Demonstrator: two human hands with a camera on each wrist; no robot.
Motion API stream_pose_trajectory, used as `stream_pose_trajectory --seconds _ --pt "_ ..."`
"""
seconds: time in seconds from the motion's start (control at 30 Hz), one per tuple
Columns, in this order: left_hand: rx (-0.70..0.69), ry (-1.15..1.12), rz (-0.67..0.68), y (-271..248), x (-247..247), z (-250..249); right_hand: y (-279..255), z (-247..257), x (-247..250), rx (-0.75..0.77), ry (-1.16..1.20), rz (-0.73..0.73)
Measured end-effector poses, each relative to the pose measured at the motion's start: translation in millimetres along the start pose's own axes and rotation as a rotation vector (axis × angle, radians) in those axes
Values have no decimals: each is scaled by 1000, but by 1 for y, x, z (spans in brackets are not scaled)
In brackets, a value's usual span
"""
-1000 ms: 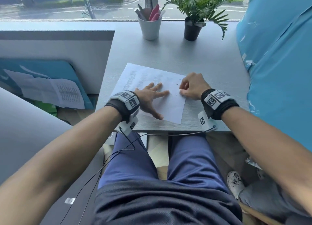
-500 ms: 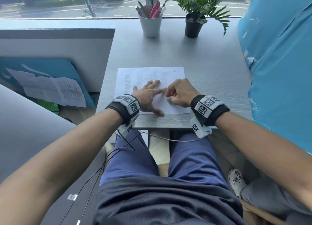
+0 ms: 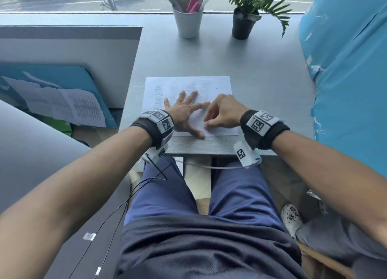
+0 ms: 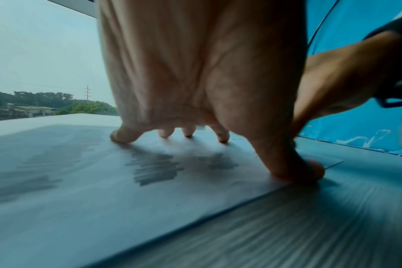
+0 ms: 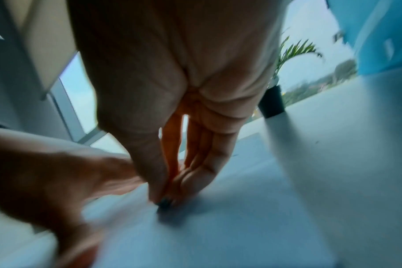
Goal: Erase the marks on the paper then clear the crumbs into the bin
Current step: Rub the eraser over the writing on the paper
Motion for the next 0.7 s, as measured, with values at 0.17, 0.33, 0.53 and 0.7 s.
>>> stream_pose_trajectory --seconds 0.17,0.33,0.53,0.7 --pt "6 3 0 1 -1 1 0 -4 2 -41 23 -41" --pt "-4 -5 -8 1 0 1 7 -8 9 -61 25 -54" --pt "-7 -7 -13 -1 2 -1 -1 13 -12 31 -11 46" --pt "8 -1 -11 -1 1 -1 9 -8 13 -80 25 -99"
Point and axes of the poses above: each hand's wrist, its own y-axis towards the middle knuckle, its own x-axis out of the back of the hand, z = x × y, the point moved 7 cm from there along y, towards the middle knuckle, and after that the axes turned 6 degrees about -y, right-handed, at the moved point
